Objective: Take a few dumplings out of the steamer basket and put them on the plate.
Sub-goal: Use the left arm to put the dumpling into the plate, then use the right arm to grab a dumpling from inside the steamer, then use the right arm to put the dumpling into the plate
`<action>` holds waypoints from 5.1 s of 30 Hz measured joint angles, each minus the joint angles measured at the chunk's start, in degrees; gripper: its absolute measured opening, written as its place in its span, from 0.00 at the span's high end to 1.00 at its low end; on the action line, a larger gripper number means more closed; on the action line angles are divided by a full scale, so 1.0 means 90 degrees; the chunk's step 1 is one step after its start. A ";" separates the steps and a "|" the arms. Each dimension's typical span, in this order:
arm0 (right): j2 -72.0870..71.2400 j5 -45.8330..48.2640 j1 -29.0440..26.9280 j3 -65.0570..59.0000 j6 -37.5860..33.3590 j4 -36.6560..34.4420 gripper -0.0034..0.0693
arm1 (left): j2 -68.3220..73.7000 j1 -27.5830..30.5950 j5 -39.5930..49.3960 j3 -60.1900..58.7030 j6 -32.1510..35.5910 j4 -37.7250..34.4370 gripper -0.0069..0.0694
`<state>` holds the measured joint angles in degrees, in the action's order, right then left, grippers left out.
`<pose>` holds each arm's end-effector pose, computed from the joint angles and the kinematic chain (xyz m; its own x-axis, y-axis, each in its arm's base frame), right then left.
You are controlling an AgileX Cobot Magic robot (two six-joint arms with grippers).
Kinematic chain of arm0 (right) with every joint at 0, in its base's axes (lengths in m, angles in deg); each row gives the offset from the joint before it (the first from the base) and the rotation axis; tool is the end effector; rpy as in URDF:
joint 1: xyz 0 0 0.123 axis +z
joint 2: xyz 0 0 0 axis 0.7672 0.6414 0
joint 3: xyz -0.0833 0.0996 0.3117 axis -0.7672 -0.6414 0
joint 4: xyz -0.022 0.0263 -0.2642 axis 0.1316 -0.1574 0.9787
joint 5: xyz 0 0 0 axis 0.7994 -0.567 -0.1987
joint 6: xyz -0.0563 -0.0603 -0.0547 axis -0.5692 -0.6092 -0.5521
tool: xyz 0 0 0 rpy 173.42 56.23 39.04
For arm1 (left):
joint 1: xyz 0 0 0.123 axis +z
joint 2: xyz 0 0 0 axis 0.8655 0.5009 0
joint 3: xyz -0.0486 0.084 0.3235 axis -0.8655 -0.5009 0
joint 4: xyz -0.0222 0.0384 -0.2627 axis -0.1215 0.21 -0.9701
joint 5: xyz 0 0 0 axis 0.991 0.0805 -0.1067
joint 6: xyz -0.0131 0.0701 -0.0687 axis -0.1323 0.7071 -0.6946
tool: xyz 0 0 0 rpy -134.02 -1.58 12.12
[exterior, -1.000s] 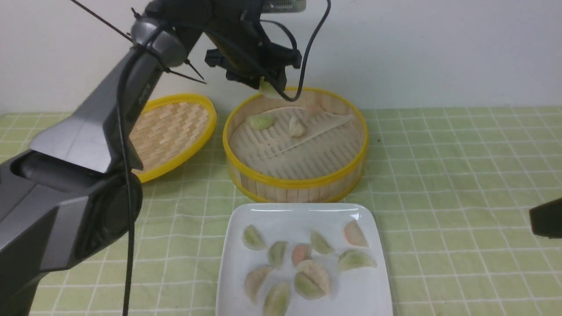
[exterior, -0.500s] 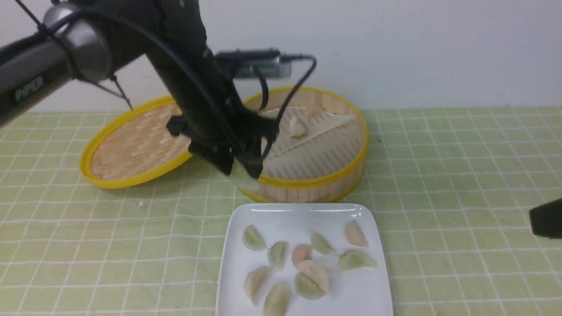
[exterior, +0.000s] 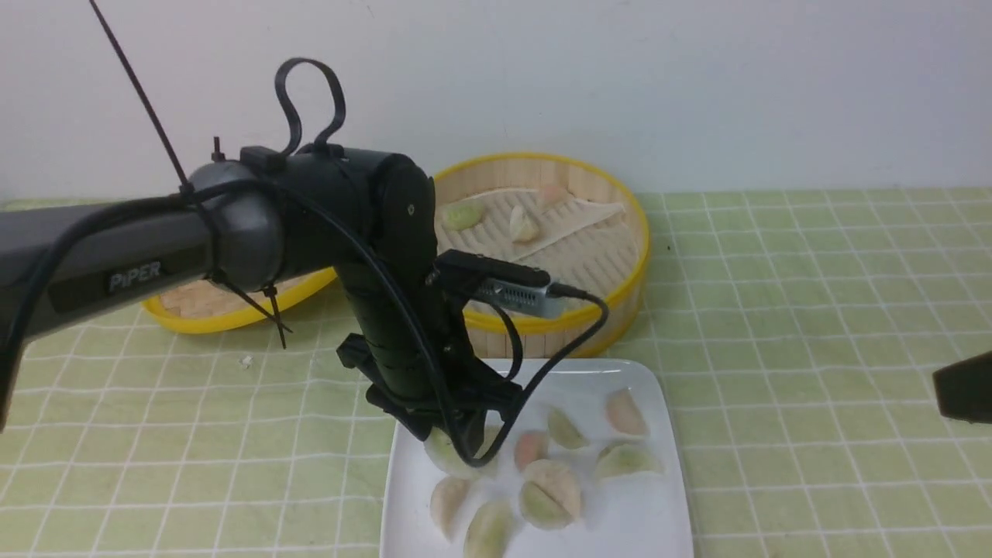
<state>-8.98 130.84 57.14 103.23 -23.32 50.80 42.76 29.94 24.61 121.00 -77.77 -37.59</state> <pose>0.1201 0.0546 0.4000 -0.8748 -0.0613 -0.4805 -0.2657 0.8902 0.3701 0.3454 -0.2187 0.2326 -0.8985 0.4252 -0.1093 0.4385 0.8812 -0.1766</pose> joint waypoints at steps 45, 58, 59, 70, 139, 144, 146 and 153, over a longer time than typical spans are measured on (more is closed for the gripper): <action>0.8255 -0.0238 0.1431 0.8033 -0.0085 0.1014 0.73 | -0.5758 0.0000 0.1286 -0.1139 -0.0884 0.1277 0.92; 1.0649 -0.0226 0.1523 1.0230 -0.0352 0.1035 0.36 | -0.7154 0.0000 0.1642 -0.1233 -0.1517 0.2409 0.92; 1.0675 -0.0226 0.1531 1.0239 -0.0373 0.1035 0.36 | -0.7177 0.0000 0.1643 -0.1233 -0.1536 0.2457 0.92; 1.1024 -0.0788 0.1713 1.0284 -0.1355 0.0951 0.36 | -0.7342 0.0000 0.1724 -0.1233 -0.1665 0.3139 0.92; 0.6126 -0.0054 0.3118 0.3352 -0.0738 0.0688 0.62 | -0.7401 0.0000 0.1724 -0.1233 -0.1665 0.3395 0.92; 0.6189 -0.0215 0.3520 0.2751 -0.0478 0.0594 0.62 | -0.7401 0.0000 0.1724 -0.1233 -0.1665 0.3172 0.92; 0.6299 -0.0427 0.3655 0.2701 -0.0342 0.0595 0.62 | -0.7401 0.0000 0.1724 -0.1233 -0.1665 0.3138 0.92; 0.6448 -0.1492 0.3784 0.2682 -0.0039 0.0938 0.62 | -0.7401 0.0000 0.1724 -0.1233 -0.1665 0.3113 0.92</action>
<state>49.05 117.41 91.20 127.37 -23.67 59.24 -23.85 29.94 40.12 109.90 -92.75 -9.58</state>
